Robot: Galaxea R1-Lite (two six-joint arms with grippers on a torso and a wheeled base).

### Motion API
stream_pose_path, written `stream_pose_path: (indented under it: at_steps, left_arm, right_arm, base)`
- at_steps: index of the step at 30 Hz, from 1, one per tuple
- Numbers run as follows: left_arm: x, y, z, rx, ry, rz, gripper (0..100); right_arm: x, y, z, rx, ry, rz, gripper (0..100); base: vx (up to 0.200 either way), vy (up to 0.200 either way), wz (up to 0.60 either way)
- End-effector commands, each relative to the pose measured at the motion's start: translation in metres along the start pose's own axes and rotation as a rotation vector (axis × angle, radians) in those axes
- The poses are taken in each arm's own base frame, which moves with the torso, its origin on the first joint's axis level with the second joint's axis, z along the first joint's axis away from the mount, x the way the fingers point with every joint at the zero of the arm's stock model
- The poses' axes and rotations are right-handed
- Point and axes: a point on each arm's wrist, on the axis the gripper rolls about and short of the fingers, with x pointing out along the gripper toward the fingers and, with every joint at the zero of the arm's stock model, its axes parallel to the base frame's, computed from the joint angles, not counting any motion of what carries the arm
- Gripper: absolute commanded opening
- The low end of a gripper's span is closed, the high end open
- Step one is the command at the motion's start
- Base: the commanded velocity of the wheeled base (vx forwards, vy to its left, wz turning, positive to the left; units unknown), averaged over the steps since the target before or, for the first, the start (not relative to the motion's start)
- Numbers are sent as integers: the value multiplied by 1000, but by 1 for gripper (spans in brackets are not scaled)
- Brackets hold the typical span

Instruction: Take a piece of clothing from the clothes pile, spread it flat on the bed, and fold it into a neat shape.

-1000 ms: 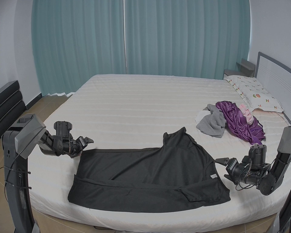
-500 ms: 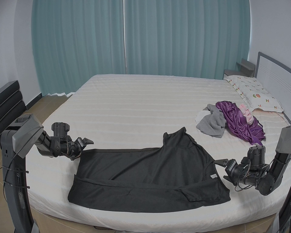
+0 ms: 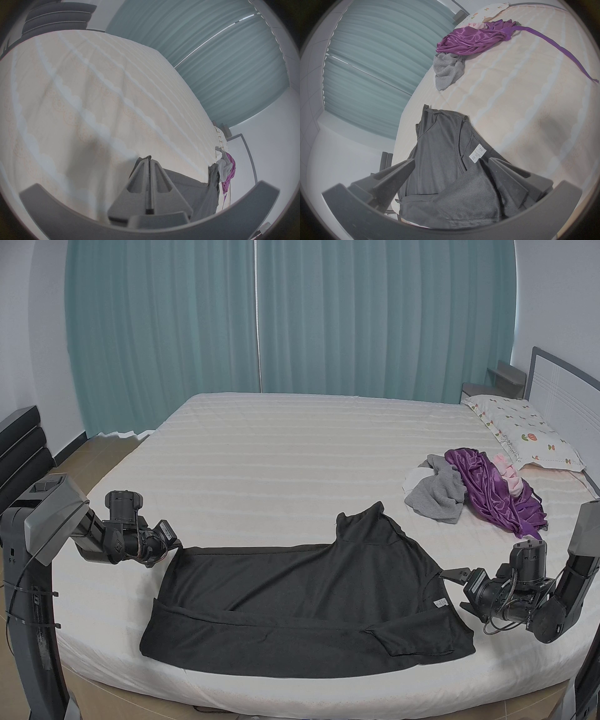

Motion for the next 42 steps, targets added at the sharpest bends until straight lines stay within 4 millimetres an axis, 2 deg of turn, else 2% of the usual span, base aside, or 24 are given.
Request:
stream_pose_path:
  at_steps: [1, 8, 17, 21, 26, 29, 32, 37, 42]
  left_arm:
    - [-5, 6, 5, -14, -17, 16, 0]
    - [-19, 13, 18, -115, -58, 19, 0]
    - [-16, 16, 16, -116, -48, 13, 0]
    - [-14, 18, 17, -120, -49, 15, 0]
    - [-13, 19, 17, -131, -48, 16, 0]
    - [-13, 19, 16, -136, -47, 17, 0]
    - [-14, 19, 16, -138, -45, 19, 0]
    - [-14, 20, 15, -138, -44, 20, 0]
    - [-14, 20, 15, -138, -44, 20, 0]
  right_arm:
    - [-1, 1, 1, -3, -8, 5, 100]
    - [-7, 7, 5, -10, -35, 27, 100]
    - [-5, 7, 4, -13, -31, 29, 100]
    - [1, 14, 9, -23, -44, 55, 100]
    - [41, 34, 22, -104, -55, 95, 100]
    - [57, 39, 29, -153, -49, 86, 100]
    - [97, 44, 38, -215, -34, 74, 100]
    - [148, 44, 41, -307, -18, 66, 100]
    - [176, 49, 45, -398, 4, 42, 100]
  base:
    - [0, 0, 0]
    - [0, 0, 0]
    - [0, 0, 0]
    - [0, 0, 0]
    - [0, 0, 0]
    - [0, 0, 0]
    - [0, 0, 0]
    - [0, 0, 0]
    - [0, 0, 0]
